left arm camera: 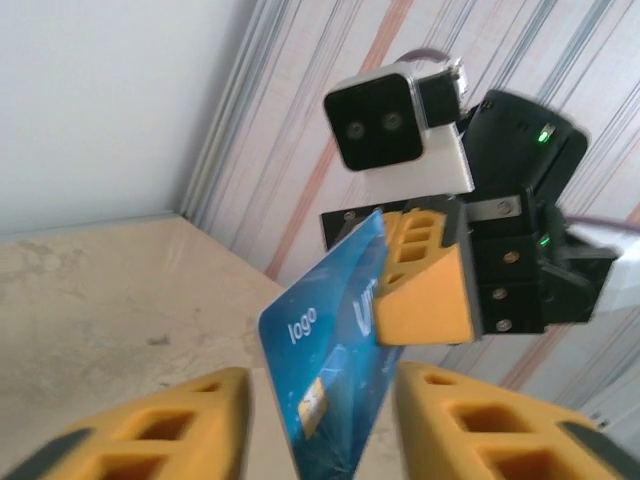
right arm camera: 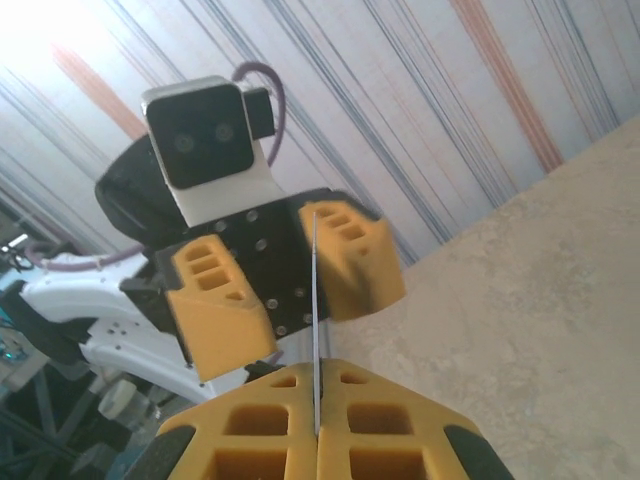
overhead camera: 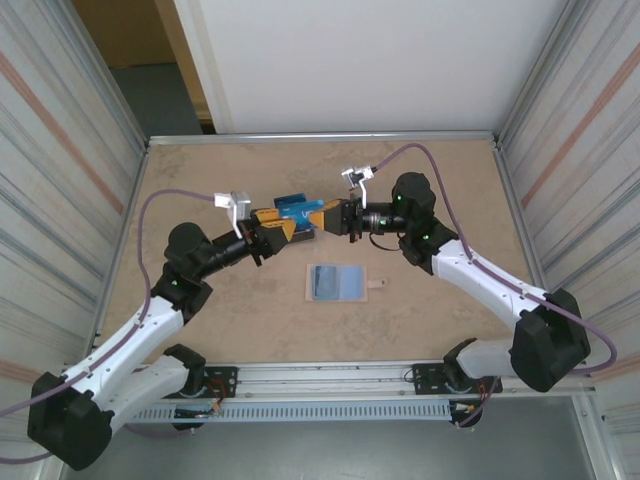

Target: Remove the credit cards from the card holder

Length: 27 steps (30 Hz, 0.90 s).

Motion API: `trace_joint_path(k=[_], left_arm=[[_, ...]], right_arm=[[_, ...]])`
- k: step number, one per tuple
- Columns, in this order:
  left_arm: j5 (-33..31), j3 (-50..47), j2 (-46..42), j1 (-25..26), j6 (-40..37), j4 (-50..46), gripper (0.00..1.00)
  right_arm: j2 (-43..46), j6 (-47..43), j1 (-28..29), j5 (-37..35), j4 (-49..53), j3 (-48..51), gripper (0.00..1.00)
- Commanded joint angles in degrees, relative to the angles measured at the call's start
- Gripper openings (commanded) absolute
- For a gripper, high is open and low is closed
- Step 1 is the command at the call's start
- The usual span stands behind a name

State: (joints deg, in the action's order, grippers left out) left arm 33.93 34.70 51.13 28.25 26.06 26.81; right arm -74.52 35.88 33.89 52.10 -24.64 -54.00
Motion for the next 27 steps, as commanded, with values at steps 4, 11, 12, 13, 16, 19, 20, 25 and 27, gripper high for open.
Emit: trace_joint_path(k=[4, 11, 12, 13, 16, 19, 20, 25, 27], left_arm=[[1.9, 9.6, -1.8, -0.6, -14.2, -18.0, 0.71], [3.7, 17.6, 0.8, -0.6, -22.5, -31.2, 0.71], [5.2, 19.2, 1.8, -0.6, -23.8, -33.3, 0.71], [6.8, 21.1, 3.1, -0.6, -25.1, -35.9, 0.70], [10.4, 26.8, 7.2, -0.2, -28.9, -43.4, 0.70], [11.6, 31.4, 11.4, 0.5, -31.6, -48.4, 0.67], [12.3, 32.4, 12.4, 0.7, -32.4, -49.3, 0.66], [17.1, 35.3, 16.4, 1.4, -34.9, -50.8, 0.60], [18.5, 35.7, 17.5, 1.5, -36.3, -51.1, 0.57]], right_arm=[[5.9, -11.6, 0.6, -3.3, 15.4, -3.0, 0.00], [9.9, -17.5, 0.5, -5.3, 24.2, -3.2, 0.00], [10.2, -18.1, 0.6, -5.3, 25.0, -3.3, 0.00], [10.4, -18.7, 0.6, -5.2, 25.9, -3.5, 0.00], [10.7, -20.1, 0.7, -4.9, 28.1, -3.9, 0.00], [10.2, -21.3, 0.8, -3.9, 30.0, -4.9, 0.00], [10.0, -21.6, 0.8, -3.7, 30.5, -5.1, 0.00], [9.0, -22.1, 1.0, -2.9, 31.2, -5.4, 0.00], [8.6, -22.3, 1.0, -2.4, 31.3, -5.7, 0.00]])
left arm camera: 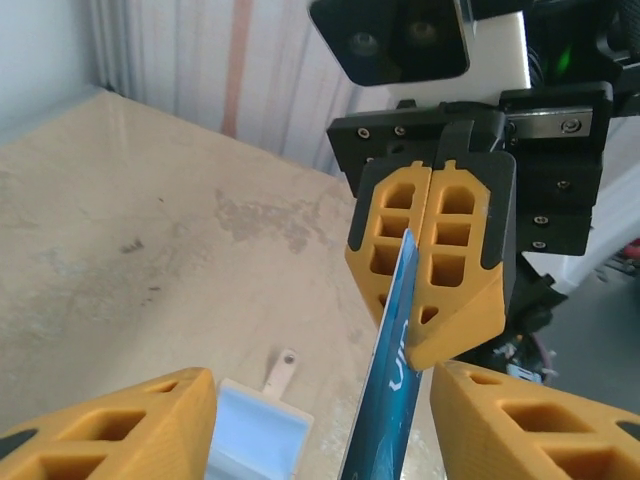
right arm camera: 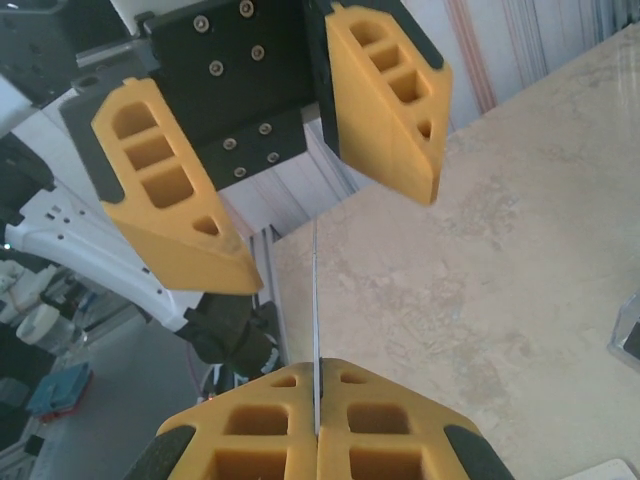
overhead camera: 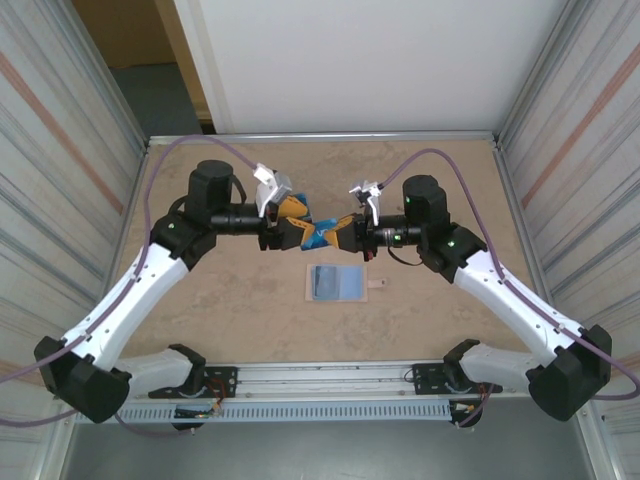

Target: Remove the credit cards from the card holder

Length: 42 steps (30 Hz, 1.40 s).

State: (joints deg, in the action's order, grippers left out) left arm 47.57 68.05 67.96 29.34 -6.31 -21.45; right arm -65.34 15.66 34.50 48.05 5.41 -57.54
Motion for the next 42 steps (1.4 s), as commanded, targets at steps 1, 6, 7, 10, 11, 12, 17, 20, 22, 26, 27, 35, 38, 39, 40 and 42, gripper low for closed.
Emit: trace_joint_path(k=[1, 6, 7, 10, 11, 12, 17, 20, 22, 26, 27, 35, 38, 39, 40, 42], left_arm=[[5.6, 2.6, 1.2, 0.4, -4.6, -3.2, 0.56], [7.2, 3.9, 3.8, 0.4, -7.2, -5.7, 0.42], [7.3, 4.1, 4.2, 0.3, -7.6, -6.2, 0.40], [8.2, 4.8, 5.4, 0.4, -9.2, -8.0, 0.37], [8.3, 5.0, 5.8, 0.4, -9.8, -8.6, 0.33], [8.4, 5.2, 5.9, 0.4, -10.2, -9.2, 0.29], [7.5, 5.6, 6.7, 0.3, -12.3, -10.3, 0.02], [4.7, 5.6, 6.6, 0.2, -13.8, -10.6, 0.00], [2.3, 5.6, 6.6, -0.4, -15.2, -10.5, 0.00], [-4.0, 5.3, 7.7, -2.8, -19.3, -9.4, 0.00], [-5.5, 5.3, 8.2, -3.7, -20.5, -8.9, 0.00], [-11.6, 2.4, 14.8, -9.4, -33.4, 1.9, 0.00], [-11.2, 3.4, 19.4, -12.2, -35.3, 5.0, 0.00], [-10.6, 4.1, 20.9, -13.3, -35.4, 6.0, 0.00], [-9.7, 4.8, 22.5, -14.3, -35.8, 6.5, 0.00], [-7.1, 6.1, 25.6, -16.0, -36.9, 7.6, 0.00]], right_arm=[[-0.7, -2.1, 0.5, 1.9, 1.4, -2.4, 0.00], [-1.4, -2.6, 0.5, 2.4, 2.0, -3.0, 0.00], [-1.5, -2.7, 0.4, 2.4, 2.0, -3.1, 0.00], [-1.5, -3.0, 0.5, 1.8, 2.1, -3.1, 0.00], [-1.4, -3.1, 0.5, 1.6, 2.1, -3.1, 0.00], [-1.4, -3.1, 0.4, 1.3, 2.1, -3.1, 0.00], [-1.0, -3.3, 0.1, 0.0, 2.2, -2.8, 0.00], [-0.7, -3.4, -0.2, -1.7, 3.1, -3.0, 0.11], [-0.3, -3.3, -0.6, -3.9, 4.0, -3.0, 0.26], [0.5, -3.0, -1.3, -9.3, 5.3, -2.4, 0.63], [0.6, -2.9, -1.4, -10.7, 5.6, -2.3, 0.67], [0.0, -0.6, -1.6, -20.7, 8.1, -2.6, 0.89], [-0.4, 0.5, -1.6, -23.5, 8.3, -2.8, 0.99], [-0.5, 0.8, -1.6, -24.9, 8.3, -3.0, 0.99], [-0.6, 1.3, -1.5, -26.0, 8.5, -2.9, 0.99], [-0.4, 1.9, -1.6, -28.0, 8.6, -2.8, 0.99]])
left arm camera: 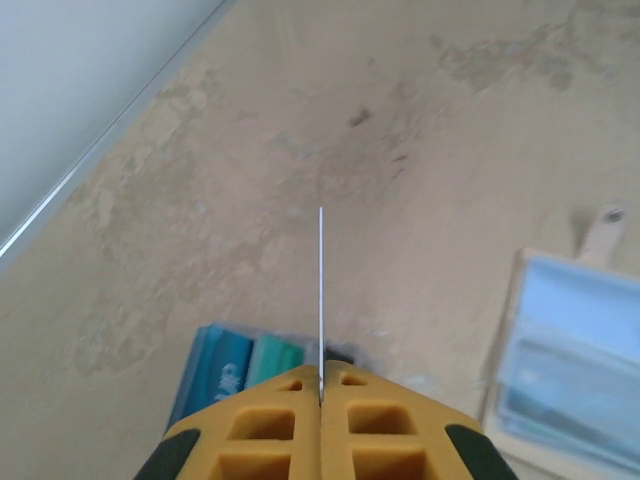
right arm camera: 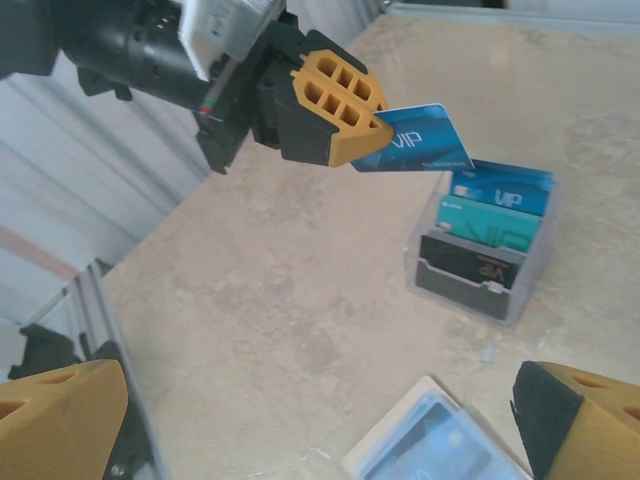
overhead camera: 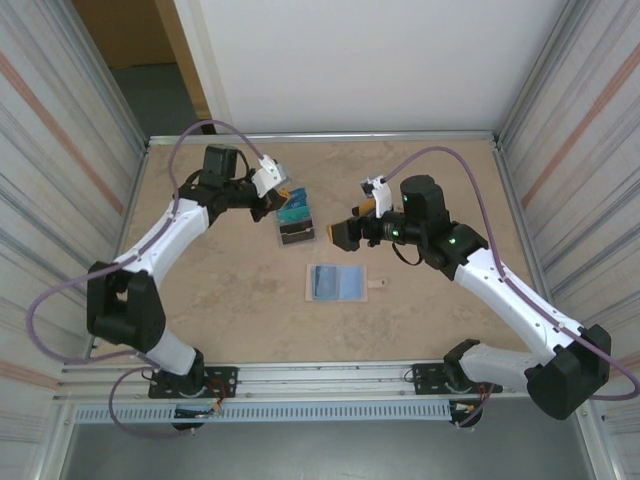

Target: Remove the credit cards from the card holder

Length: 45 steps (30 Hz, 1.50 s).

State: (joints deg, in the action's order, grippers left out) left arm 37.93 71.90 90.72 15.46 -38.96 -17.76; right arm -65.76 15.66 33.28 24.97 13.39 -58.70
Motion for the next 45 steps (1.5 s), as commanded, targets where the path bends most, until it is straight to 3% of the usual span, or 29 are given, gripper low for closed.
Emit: trace_joint_path(k=[1, 11, 28, 37, 45], left_arm=[[3.3, 2.9, 4.1, -2.6, -4.8, 4.2, 0.00], [4.6, 10.2, 15.7, -3.5, -10.5, 0.8, 0.00], [5.1, 15.5, 24.7, -3.5, -14.7, -4.4, 0.00], [2.8, 17.6, 27.7, -3.1, -13.2, -4.7, 0.00], [-1.5, 16.3, 27.9, -0.9, -10.2, -2.3, 0.00]], right_arm=[[0.1, 2.1, -0.4, -5.5, 0.6, -1.6, 0.99], [-0.2, 4.5, -1.2, -9.6, 1.8, -1.5, 0.99], [4.5, 6.0, -1.5, -16.2, -0.2, 1.2, 0.99], [4.8, 8.7, -2.0, -21.7, 1.2, 1.2, 0.99], [5.5, 8.9, -2.5, -21.5, -0.3, 2.0, 0.99]])
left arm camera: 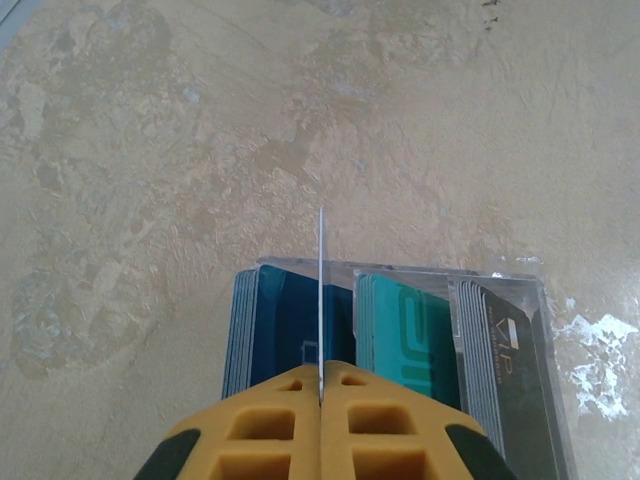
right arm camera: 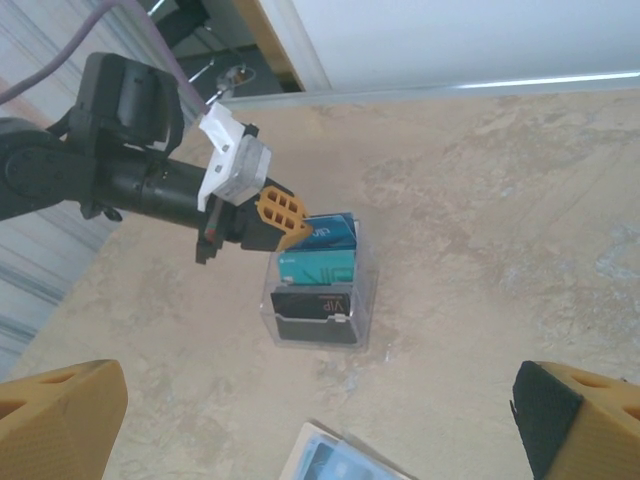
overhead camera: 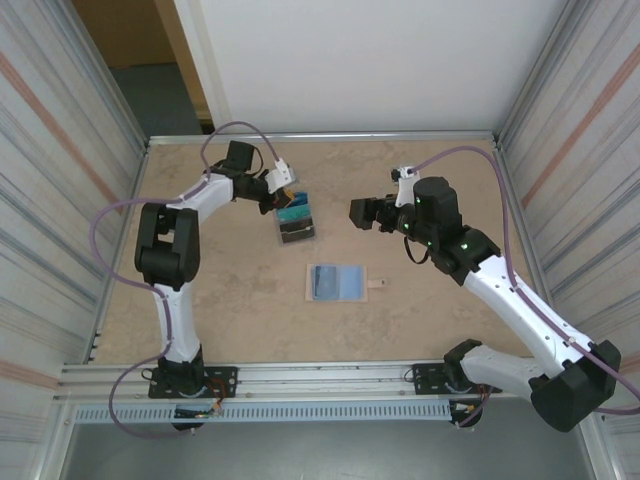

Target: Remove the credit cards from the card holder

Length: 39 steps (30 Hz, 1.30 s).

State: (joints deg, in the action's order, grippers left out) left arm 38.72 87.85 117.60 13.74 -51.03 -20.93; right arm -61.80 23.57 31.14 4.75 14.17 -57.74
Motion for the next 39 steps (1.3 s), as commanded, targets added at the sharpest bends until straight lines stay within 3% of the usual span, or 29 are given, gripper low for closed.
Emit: trace_joint_path(k=[1, 17, 23, 30, 35, 39], left_arm=[[-2.6, 0.3, 1.1, 0.9, 2.4, 1.0, 0.00], [-12.2, 0.0, 1.2, 2.9, 11.1, 5.3, 0.01], [-13.2, 1.4, 1.1, 3.0, 11.3, 2.6, 0.36], [-13.1, 0.1, -4.9, 3.1, 11.8, 1.1, 0.45], [-12.6, -3.7, -12.9, 3.3, 15.2, 1.7, 0.60], [-14.6, -10.4, -21.3, 3.9, 19.4, 4.9, 0.79]], right_arm=[[1.8, 1.0, -0.4, -1.4, -1.2, 1.2, 0.99], [5.9, 1.3, -1.5, -2.6, -0.7, 2.9, 0.99], [3.8, 2.2, -1.5, -4.8, 2.9, 1.2, 0.99], [1.3, 3.6, -1.4, -3.6, 7.8, -1.1, 0.99], [-1.9, 5.7, 0.8, -3.7, 10.6, -1.3, 0.89], [-5.9, 8.5, 5.3, -9.8, 16.1, -3.2, 0.84]])
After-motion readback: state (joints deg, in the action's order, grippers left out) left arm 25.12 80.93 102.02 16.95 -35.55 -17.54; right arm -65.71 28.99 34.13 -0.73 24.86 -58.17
